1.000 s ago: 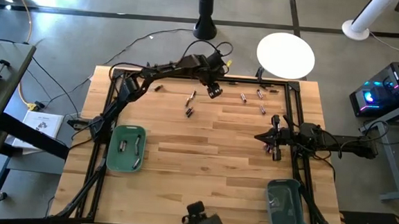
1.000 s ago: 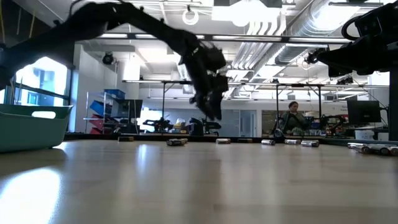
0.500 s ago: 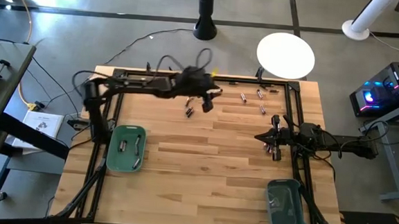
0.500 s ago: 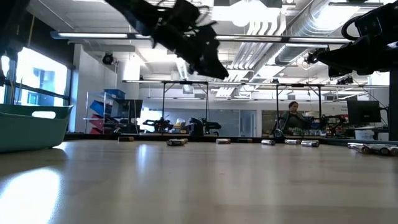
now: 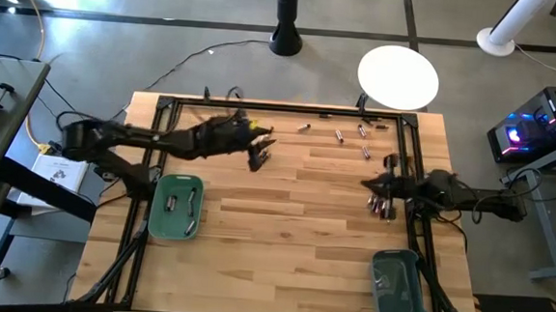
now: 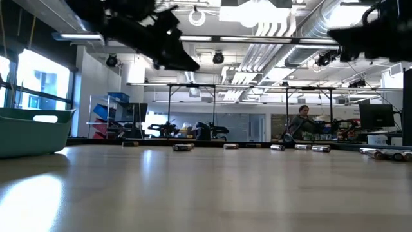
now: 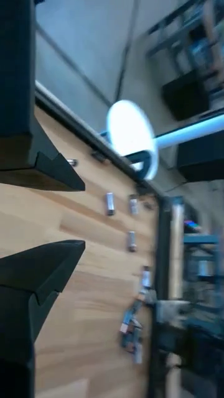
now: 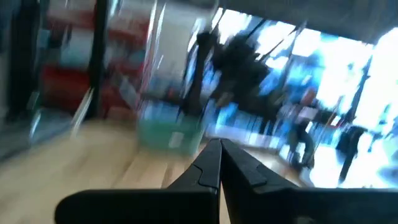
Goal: Sort batteries
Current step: Put the silver battery into the green bin
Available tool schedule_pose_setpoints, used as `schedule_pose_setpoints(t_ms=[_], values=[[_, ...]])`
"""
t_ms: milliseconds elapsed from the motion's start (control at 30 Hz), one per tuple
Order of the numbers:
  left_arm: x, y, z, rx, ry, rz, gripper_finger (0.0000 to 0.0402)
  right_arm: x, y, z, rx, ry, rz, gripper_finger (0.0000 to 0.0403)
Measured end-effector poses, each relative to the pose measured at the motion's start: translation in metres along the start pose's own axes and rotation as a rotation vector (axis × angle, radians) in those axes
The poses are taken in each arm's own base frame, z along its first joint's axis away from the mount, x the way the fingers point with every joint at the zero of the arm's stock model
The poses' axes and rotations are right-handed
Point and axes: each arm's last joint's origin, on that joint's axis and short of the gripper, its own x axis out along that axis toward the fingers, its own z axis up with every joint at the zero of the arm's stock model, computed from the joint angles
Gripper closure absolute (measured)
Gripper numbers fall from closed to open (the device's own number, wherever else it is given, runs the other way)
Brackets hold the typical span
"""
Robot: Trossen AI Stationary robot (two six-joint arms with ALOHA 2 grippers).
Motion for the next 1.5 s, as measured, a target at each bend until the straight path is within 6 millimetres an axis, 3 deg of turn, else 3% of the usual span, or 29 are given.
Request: schedule_pose_setpoints(t_ms=[100, 167, 300, 500, 767, 1067, 1233, 1500], values=[[-0.028, -0.005, 0.002, -0.011, -0.089, 0.041, 0.0273, -0.003, -0.007, 0.024, 0.053, -0.239, -0.112, 0.0402], [-0.045, -0.008, -0.001, -0.02, -0.118, 0.054, 0.0273, -0.003, -0.013, 0.029, 0.096, -0.257, -0.294, 0.0402], [-0.074, -0.011, -0.001, -0.055, -0.181, 0.091, 0.0273, 0.011, -0.023, 0.027, 0.083, -0.034, -0.428, 0.0402], [-0.095, -0.011, -0.003, -0.081, -0.19, 0.146, 0.0273, 0.052, -0.05, 0.02, 0.143, 0.305, -0.484, 0.0402], [-0.097, -0.013, -0.013, -0.069, -0.164, 0.146, 0.0273, 0.117, -0.121, -0.014, 0.26, 0.654, -0.32, 0.0385], [-0.095, -0.014, -0.021, -0.049, -0.108, 0.141, 0.0273, 0.186, -0.193, -0.056, 0.238, 1.01, -0.147, 0.0239], [-0.095, -0.014, -0.023, -0.062, -0.084, 0.139, 0.0273, 0.216, -0.216, -0.082, 0.152, 1.134, -0.025, 0.0176], [-0.095, -0.016, -0.024, -0.061, -0.079, 0.104, 0.0273, 0.243, -0.235, -0.122, 0.066, 1.313, 0.09, 0.0167]])
